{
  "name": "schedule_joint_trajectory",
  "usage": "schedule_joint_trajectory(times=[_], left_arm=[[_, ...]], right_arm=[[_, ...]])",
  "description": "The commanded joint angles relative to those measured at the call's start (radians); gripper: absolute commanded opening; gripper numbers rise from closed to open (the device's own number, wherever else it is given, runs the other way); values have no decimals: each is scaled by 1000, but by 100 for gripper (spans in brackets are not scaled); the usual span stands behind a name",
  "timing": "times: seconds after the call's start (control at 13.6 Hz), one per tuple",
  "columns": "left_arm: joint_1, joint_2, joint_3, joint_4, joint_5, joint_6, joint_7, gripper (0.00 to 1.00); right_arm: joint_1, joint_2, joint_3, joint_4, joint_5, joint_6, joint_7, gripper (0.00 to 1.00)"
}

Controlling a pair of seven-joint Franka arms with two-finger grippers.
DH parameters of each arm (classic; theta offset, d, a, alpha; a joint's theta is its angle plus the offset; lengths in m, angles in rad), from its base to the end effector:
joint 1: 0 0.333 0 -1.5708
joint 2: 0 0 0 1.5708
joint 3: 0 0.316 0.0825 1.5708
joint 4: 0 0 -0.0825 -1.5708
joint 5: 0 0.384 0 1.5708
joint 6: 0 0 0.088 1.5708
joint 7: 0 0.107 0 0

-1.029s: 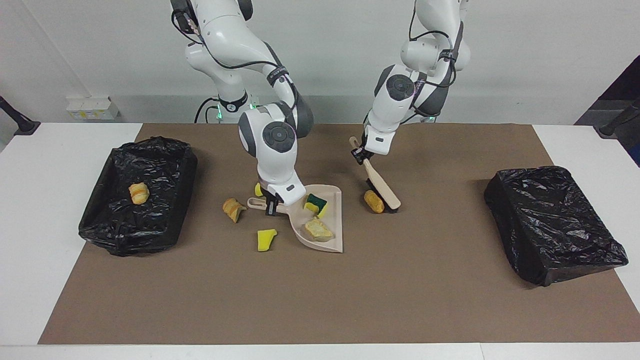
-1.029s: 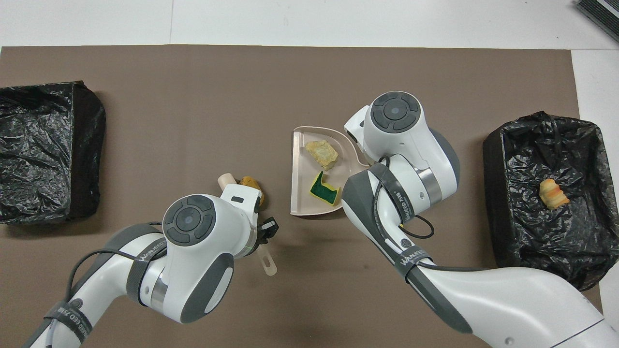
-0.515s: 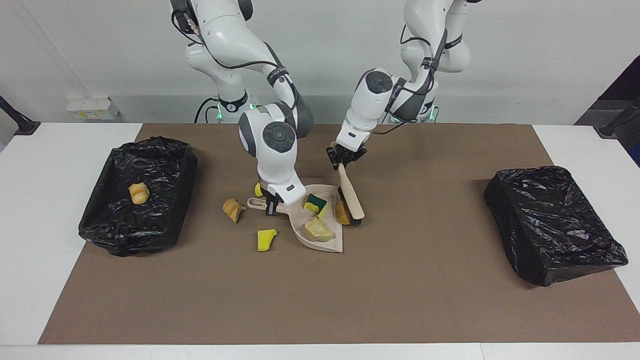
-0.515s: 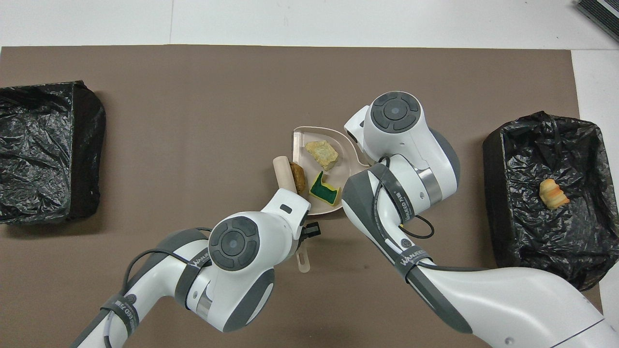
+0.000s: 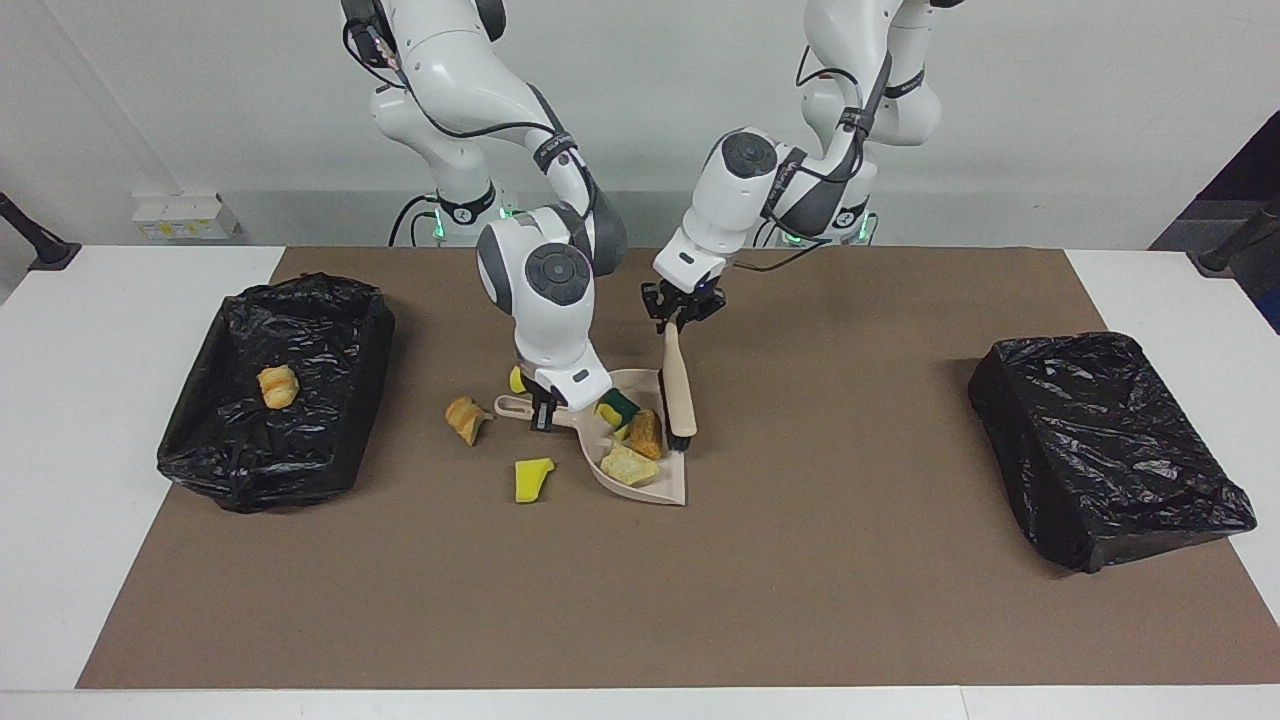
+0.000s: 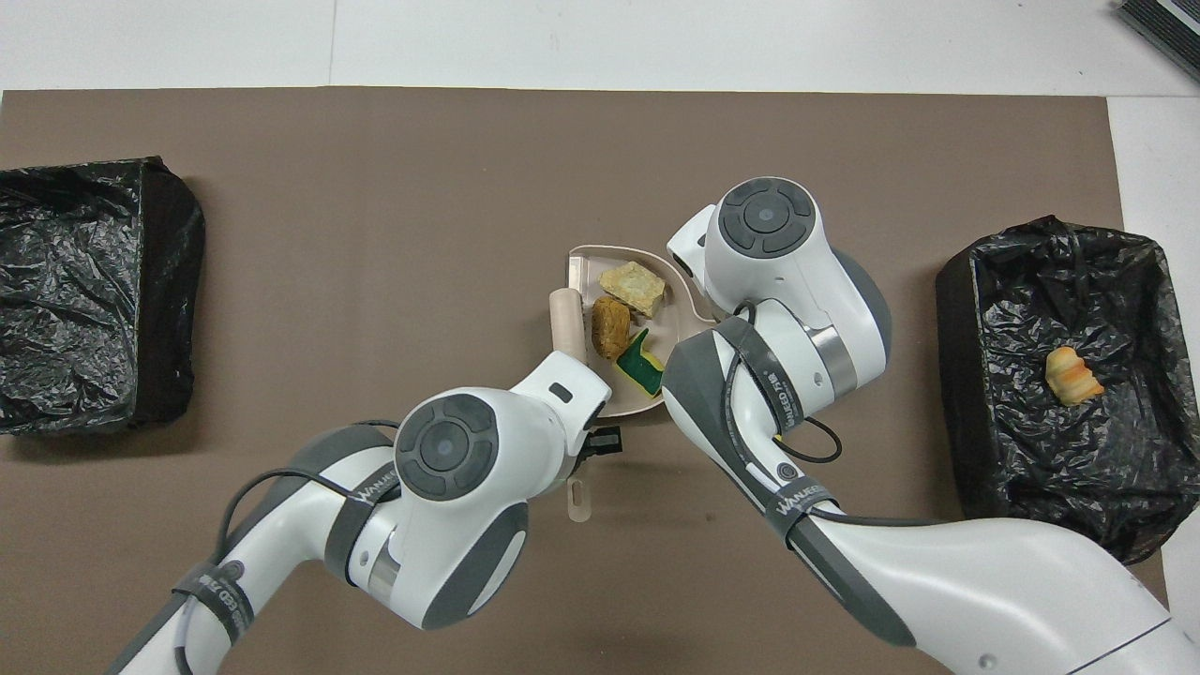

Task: Sweep and dump trash in bin

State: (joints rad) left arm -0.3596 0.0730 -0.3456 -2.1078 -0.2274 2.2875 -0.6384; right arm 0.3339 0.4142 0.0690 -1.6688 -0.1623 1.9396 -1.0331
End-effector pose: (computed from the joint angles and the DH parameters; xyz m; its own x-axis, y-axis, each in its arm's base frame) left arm 0.4292 -0.3694 0.3958 0.9963 0.0700 -0.0499 0.0795 -0.9714 0.2236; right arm 0.6040 0.2407 0.3553 0.0625 0.9832 -0.1715 0.9950 -0.0748 -0.0660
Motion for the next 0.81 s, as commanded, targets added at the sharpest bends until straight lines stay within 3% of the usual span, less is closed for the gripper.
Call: schedule_joint_trajectory(times=[0.0,0.44,0.74], left_arm=[[59,-30,2,31,19,-127,17,0],[83,-55,4,16,102,-211,-21,0],[-8,-156,-1,-107,105,-194,-78,0]], right_arm=[[-13,-23,9,-40,18,21,21,0],[-67,-84,9,-29,111,9,-28,0],[-212,-170,9,-17,234,-37,-210,0]])
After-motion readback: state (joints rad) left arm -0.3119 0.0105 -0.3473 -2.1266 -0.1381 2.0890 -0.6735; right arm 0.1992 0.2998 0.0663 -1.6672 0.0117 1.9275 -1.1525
